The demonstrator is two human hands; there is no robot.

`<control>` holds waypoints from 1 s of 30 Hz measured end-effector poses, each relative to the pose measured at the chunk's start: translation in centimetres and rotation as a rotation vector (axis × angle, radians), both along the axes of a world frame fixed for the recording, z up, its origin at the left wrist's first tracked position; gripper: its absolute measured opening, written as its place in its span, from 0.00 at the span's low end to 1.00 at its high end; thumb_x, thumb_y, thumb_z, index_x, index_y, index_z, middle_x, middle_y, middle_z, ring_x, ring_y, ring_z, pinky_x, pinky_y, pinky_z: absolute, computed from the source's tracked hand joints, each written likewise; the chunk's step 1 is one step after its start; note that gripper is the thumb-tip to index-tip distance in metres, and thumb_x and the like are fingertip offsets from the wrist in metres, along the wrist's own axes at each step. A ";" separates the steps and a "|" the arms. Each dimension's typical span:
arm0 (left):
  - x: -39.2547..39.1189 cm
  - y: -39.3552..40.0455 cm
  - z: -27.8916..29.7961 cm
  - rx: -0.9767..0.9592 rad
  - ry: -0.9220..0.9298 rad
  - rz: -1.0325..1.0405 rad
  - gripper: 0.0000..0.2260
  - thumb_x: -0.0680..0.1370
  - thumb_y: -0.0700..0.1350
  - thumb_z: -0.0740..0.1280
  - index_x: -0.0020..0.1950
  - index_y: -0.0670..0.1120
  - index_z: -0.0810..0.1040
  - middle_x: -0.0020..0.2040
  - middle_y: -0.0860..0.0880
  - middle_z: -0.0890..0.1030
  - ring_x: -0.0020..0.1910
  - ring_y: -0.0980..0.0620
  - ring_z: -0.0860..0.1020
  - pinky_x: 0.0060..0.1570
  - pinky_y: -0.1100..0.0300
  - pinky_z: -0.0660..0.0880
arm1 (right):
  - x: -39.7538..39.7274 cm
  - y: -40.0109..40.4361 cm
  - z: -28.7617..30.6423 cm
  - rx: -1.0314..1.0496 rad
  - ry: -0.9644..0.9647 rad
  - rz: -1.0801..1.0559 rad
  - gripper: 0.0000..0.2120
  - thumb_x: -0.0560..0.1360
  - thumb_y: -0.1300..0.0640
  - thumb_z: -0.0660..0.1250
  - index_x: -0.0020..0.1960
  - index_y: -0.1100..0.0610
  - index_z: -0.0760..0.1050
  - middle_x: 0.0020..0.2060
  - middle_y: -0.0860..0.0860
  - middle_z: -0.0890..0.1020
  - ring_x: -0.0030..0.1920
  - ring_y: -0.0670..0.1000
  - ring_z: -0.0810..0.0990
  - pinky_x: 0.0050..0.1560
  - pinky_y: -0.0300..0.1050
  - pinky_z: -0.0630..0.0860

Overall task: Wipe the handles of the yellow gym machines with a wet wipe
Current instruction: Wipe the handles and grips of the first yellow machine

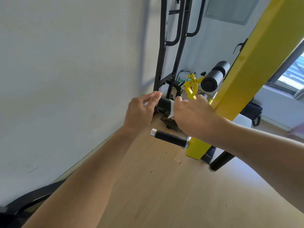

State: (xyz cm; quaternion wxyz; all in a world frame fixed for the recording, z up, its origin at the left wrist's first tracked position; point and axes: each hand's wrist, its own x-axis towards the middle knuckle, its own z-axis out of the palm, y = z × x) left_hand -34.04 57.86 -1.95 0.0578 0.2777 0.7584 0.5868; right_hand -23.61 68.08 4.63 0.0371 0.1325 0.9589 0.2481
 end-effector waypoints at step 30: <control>0.4 -0.2 -0.8 0.103 -0.048 0.012 0.15 0.82 0.53 0.64 0.64 0.49 0.83 0.48 0.57 0.86 0.46 0.60 0.81 0.46 0.77 0.72 | 5.5 -1.9 -2.2 -0.504 0.222 0.262 0.12 0.80 0.54 0.60 0.54 0.51 0.81 0.49 0.46 0.82 0.51 0.50 0.78 0.52 0.48 0.76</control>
